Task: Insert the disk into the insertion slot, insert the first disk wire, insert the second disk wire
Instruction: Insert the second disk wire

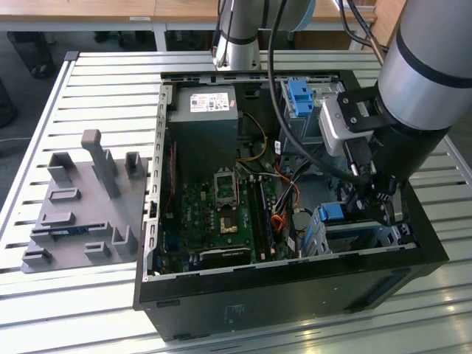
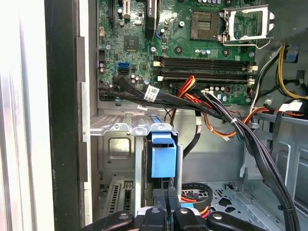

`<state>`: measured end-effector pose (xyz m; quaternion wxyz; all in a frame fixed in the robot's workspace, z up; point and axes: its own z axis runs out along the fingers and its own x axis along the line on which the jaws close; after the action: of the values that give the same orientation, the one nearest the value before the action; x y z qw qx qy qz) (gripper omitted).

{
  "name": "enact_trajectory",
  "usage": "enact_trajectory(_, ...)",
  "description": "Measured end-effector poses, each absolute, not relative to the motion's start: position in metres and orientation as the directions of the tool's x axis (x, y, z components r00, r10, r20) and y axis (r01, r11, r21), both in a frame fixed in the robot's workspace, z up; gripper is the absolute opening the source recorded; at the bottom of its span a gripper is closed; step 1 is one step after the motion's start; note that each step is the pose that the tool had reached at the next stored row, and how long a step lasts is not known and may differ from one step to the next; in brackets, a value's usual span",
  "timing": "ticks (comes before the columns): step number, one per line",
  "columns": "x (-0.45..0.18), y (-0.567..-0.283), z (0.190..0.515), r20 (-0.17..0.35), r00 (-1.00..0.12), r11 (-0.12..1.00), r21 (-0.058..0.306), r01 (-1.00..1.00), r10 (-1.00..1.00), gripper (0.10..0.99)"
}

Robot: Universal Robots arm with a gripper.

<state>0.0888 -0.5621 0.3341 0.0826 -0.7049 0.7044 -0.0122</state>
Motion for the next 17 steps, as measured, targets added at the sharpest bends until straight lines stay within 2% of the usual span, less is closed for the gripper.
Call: enact_trajectory(17, 0.0872, -0.5599, 0.3322, -0.099, 0.014, 0.002, -0.157, -0.988, -0.995, 0.137)
